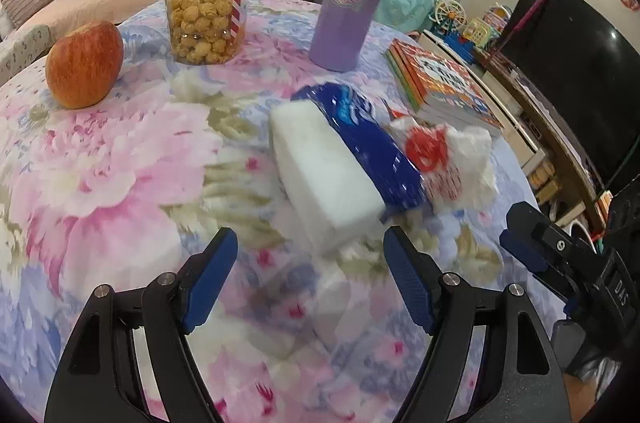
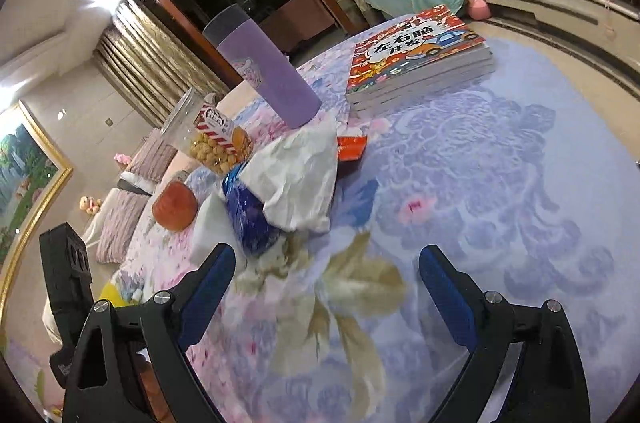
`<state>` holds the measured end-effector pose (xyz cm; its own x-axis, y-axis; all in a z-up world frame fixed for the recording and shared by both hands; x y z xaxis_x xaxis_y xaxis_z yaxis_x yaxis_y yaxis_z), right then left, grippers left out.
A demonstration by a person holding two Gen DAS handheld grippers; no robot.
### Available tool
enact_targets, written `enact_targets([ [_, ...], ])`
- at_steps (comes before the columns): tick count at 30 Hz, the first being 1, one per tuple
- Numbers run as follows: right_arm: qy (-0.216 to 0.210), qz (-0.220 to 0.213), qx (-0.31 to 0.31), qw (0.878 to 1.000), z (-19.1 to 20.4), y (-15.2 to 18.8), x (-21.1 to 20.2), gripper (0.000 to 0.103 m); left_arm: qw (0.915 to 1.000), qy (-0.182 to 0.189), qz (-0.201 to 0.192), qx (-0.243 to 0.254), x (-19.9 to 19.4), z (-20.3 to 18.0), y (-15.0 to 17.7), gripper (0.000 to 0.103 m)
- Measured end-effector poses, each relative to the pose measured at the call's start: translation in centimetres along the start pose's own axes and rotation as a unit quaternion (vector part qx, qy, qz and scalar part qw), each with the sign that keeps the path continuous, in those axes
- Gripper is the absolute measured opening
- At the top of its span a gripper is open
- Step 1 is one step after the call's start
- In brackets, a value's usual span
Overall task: Collect trash
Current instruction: 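Grasp the white foam block with the left tool while the right tool grasps the white plastic bag, then carry the foam block and plastic bag over the bin and open both tools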
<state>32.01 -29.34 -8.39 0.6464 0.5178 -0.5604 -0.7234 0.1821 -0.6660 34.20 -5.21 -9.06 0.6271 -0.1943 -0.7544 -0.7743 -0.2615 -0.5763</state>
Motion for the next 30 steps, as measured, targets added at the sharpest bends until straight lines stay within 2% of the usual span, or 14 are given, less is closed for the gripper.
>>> enact_targets([
  [7,-0.027,-0.002,0.007,1.000,0.3,-1.9,2.6,0.094,0.9999,0.008,-0.014,-0.005,0.7,0.5,-1.0,0.077],
  [8,-0.029,-0.002,0.006,1.000,0.4,-2.1,2.9,0.093,0.9998,0.007,-0.017,-0.001,0.8,0.4,-0.9,0.074],
  [9,-0.030,0.000,0.005,1.000,0.5,-2.2,3.1,0.092,0.9998,0.009,-0.017,0.004,0.8,0.3,-0.9,0.066],
  [10,-0.034,0.004,-0.001,0.999,0.8,-2.3,3.5,0.085,0.9997,0.016,-0.015,0.010,0.8,0.1,-0.8,0.060],
  [11,-0.038,0.011,-0.006,0.999,1.0,-2.4,3.8,0.070,0.9996,0.021,-0.012,0.016,0.7,-0.1,-0.6,0.051],
  [12,-0.040,0.018,-0.011,0.999,1.1,-2.4,4.1,0.062,0.9994,0.024,-0.011,0.022,0.5,-0.3,-0.4,0.043],
  [13,-0.041,0.020,-0.014,0.999,1.3,-2.2,4.1,0.050,0.9991,0.024,-0.014,0.032,0.2,-0.6,-0.2,0.038],
  [14,-0.041,0.019,-0.017,0.999,1.4,-2.0,3.8,0.047,0.9987,0.023,-0.017,0.042,-0.1,-0.8,0.0,0.030],
  [16,-0.038,0.014,-0.023,0.999,1.5,-1.7,3.0,0.043,0.9982,0.017,-0.020,0.053,-0.8,-1.0,0.6,0.030],
  [17,-0.039,0.011,-0.024,0.999,1.6,-1.5,2.6,0.033,0.9982,0.019,-0.021,0.053,-1.2,-0.9,0.8,0.030],
  [23,-0.043,-0.009,-0.023,0.999,1.7,-0.1,-1.5,0.032,0.9975,0.047,-0.019,0.048,-4.3,-0.5,2.7,0.029],
  [30,-0.026,-0.035,-0.034,0.998,2.0,1.6,-6.5,0.032,0.9904,0.105,0.001,0.090,-7.3,-2.8,6.3,0.029],
])
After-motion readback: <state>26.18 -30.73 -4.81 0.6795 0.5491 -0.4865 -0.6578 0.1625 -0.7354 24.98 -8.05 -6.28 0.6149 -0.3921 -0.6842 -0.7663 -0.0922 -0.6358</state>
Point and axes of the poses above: each gripper's, at about its wrist camera, not at the fingertips, and x roughly the way its jaws point, z to its left, y to its underside, the point moved 4 cm from there along x, roughly the way its jaws point, and after that the axes turned 7 degrees about -x, right-handed, at the moved point
